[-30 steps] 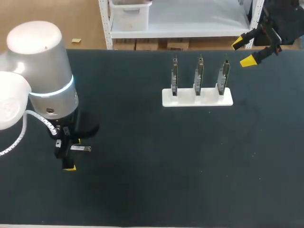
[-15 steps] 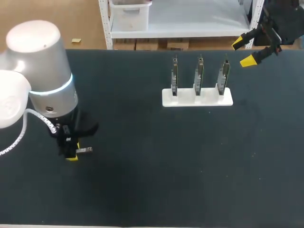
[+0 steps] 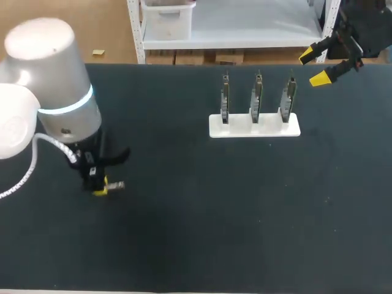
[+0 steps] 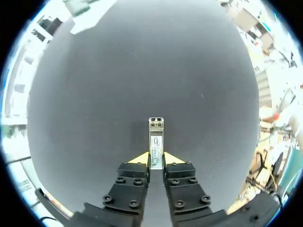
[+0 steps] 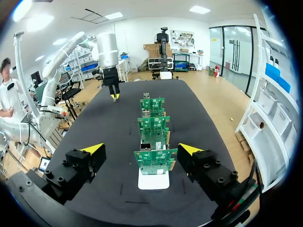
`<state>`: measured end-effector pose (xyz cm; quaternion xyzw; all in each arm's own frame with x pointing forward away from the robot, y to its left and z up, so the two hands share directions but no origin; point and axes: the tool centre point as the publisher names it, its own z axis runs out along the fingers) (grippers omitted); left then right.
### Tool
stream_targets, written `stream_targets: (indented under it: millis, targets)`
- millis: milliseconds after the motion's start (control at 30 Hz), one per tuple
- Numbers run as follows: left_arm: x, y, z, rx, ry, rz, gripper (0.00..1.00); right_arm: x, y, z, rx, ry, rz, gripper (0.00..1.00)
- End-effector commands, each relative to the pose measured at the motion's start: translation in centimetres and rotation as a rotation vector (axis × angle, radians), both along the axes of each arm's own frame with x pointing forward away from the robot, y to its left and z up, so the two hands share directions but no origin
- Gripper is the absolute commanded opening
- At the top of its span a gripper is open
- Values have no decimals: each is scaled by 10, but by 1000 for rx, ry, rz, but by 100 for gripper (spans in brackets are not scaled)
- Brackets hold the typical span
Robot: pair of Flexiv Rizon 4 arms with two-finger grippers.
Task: Pick up the optical module with the left hand, and insert it into the network port with the right hand.
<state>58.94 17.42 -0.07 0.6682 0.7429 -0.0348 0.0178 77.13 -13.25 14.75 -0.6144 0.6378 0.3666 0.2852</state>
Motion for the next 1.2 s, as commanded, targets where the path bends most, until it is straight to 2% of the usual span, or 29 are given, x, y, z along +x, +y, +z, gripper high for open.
stream_targets:
  millis: [33, 167, 267, 433, 567, 733, 900, 1067, 1133, 1200]
  targets:
    - [14, 4, 23, -157, -69, 63, 0, -2, 0, 0, -1, -4, -4, 100]
    - [37, -2, 44, -313, -114, 139, 0, -2, 0, 0, -1, -4, -4, 100]
    - [58, -6, 66, -519, -156, 228, 0, -2, 0, 0, -1, -4, -4, 100]
    - [103, -21, 105, -789, -224, 305, 0, -2, 0, 0, -1, -4, -4, 100]
    - [137, -52, 135, -899, -246, 261, 0, -2, 0, 0, -1, -4, -4, 100]
    - [178, -95, 165, -1035, -245, 182, 0, -2, 0, 0, -1, -4, -4, 100]
    - [210, -146, 194, -1200, -239, 93, 0, -2, 0, 0, -1, -4, -4, 100]
    - [225, -206, 221, -1313, -238, -30, 0, -2, 0, 0, -1, -4, -4, 100]
    - [227, -228, 228, -1338, -236, -78, 0, -2, 0, 0, -1, -4, -4, 100]
    - [228, -248, 233, -1398, -207, -99, 0, -2, 0, 0, -1, -4, -4, 100]
